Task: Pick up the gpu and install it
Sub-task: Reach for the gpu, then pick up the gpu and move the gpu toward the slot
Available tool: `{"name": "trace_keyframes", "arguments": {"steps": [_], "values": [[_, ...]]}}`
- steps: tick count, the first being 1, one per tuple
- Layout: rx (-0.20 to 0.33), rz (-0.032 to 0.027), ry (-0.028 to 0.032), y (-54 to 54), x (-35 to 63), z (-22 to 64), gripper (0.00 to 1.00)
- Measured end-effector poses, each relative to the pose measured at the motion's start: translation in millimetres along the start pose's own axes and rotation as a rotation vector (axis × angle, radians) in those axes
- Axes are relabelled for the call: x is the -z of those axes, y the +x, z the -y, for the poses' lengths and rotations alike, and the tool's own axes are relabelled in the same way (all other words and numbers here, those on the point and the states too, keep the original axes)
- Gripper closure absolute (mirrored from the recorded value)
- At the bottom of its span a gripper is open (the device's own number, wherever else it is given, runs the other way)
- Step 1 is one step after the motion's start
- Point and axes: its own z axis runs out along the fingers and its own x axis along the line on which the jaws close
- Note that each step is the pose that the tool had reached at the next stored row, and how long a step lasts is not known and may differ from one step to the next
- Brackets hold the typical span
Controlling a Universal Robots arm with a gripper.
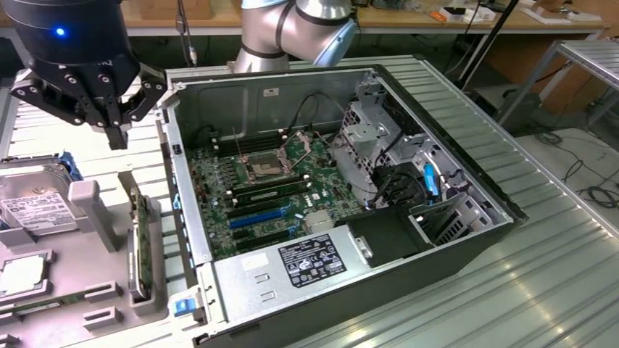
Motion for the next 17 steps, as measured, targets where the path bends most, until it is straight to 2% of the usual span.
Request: {"name": "trace_keyframes", "arguments": {"steps": [15, 16, 17], "values": [[0.000, -0.0001, 0.0001, 2.3, -0.1, 0.6, 0.89], [0.000, 0.0000, 0.0000, 2.3, -0.1, 0.6, 0.89], [0.000, 0.0000, 0.0000, 2.3, -0.1, 0.6, 0.76]]}}
